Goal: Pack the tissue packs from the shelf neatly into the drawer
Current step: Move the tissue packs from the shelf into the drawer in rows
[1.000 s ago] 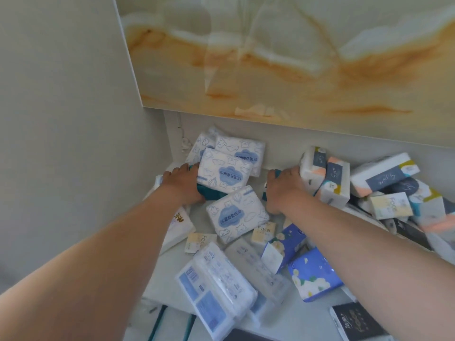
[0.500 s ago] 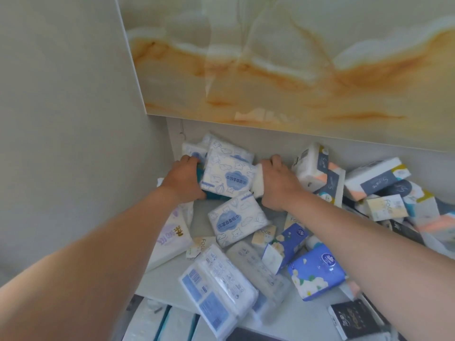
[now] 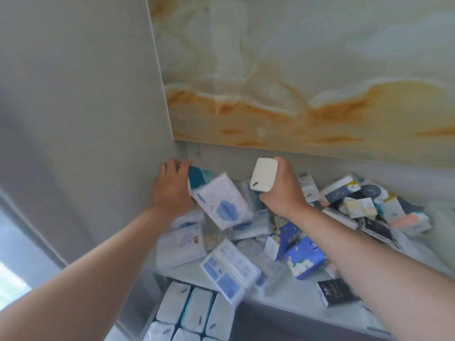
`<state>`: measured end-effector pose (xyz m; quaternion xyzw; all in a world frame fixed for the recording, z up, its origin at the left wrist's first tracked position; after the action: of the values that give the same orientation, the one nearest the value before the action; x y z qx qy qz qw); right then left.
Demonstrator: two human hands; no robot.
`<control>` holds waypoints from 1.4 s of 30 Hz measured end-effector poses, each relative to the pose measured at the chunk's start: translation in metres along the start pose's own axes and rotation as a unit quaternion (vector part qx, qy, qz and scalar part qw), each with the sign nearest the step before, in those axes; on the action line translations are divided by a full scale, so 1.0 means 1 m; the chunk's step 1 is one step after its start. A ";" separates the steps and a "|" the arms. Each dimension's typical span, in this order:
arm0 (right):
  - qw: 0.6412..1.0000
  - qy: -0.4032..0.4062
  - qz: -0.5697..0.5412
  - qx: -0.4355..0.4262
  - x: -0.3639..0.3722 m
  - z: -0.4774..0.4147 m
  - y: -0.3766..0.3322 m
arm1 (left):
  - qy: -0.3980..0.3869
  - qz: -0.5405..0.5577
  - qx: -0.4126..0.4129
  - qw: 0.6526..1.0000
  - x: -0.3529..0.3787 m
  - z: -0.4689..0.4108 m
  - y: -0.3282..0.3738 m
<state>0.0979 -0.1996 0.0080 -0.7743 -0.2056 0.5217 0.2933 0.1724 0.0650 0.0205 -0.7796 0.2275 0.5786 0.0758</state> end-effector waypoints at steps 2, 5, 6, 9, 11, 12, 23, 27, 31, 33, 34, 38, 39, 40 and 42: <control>1.000 0.015 -0.003 -0.009 -0.002 0.014 -0.013 | 0.003 -0.045 0.013 0.999 -0.013 0.014 -0.001; 1.000 0.018 -0.012 -0.015 0.000 0.040 -0.033 | 0.022 -0.054 0.004 0.998 -0.030 0.038 -0.004; 0.999 0.021 -0.026 -0.020 0.001 0.050 -0.040 | 0.026 -0.044 -0.008 0.999 -0.034 0.047 -0.007; 0.997 0.015 -0.068 -0.040 0.002 0.083 -0.065 | 0.043 0.008 -0.006 0.999 -0.047 0.079 -0.013; 0.994 0.003 -0.094 -0.048 0.002 0.102 -0.079 | 0.034 0.035 0.014 0.999 -0.056 0.100 -0.014; 0.992 0.001 -0.115 -0.052 0.002 0.111 -0.086 | 0.028 0.045 0.021 0.998 -0.060 0.111 -0.015; 0.948 -0.214 -0.227 -0.069 0.037 0.206 -0.107 | -0.093 0.118 0.033 0.988 -0.070 0.215 -0.039; 0.918 -0.354 -0.179 -0.003 0.056 0.232 -0.098 | -0.203 0.107 0.041 0.972 -0.069 0.230 -0.050; 0.894 -0.432 -0.106 0.044 0.080 0.249 -0.090 | -0.210 0.103 0.017 0.972 -0.076 0.237 -0.069; 0.886 -0.453 -0.087 0.055 0.092 0.257 -0.090 | -0.203 0.117 0.001 0.972 -0.082 0.239 -0.081; 0.883 -0.460 -0.073 0.056 0.098 0.262 -0.092 | -0.200 0.125 -0.006 0.972 -0.083 0.241 -0.086; 0.893 -0.446 -0.029 0.051 0.125 0.288 -0.105 | -0.198 0.140 -0.018 0.970 -0.081 0.250 -0.098; 0.900 -0.433 -0.028 0.051 0.131 0.293 -0.108 | -0.200 0.143 -0.017 0.969 -0.079 0.251 -0.100; 0.907 -0.417 -0.027 0.052 0.136 0.296 -0.112 | -0.201 0.147 -0.017 0.968 -0.078 0.252 -0.101; 0.921 -0.387 -0.006 0.048 0.142 0.298 -0.119 | -0.194 0.152 -0.015 0.969 -0.076 0.253 -0.105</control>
<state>-0.1275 0.0490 -0.0943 -0.4962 -0.2828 0.7877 0.2309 -0.0183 0.2743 -0.0045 -0.6095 0.3154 0.7271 0.0180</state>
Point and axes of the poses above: each hand's wrist, its own z-axis away from the middle knuckle, its own x-axis out of the palm, y = z × x, the point moved 1 cm from there along -z, towards the middle knuckle, and after that the axes turned 9 degrees about -y, right-handed, at the moved point
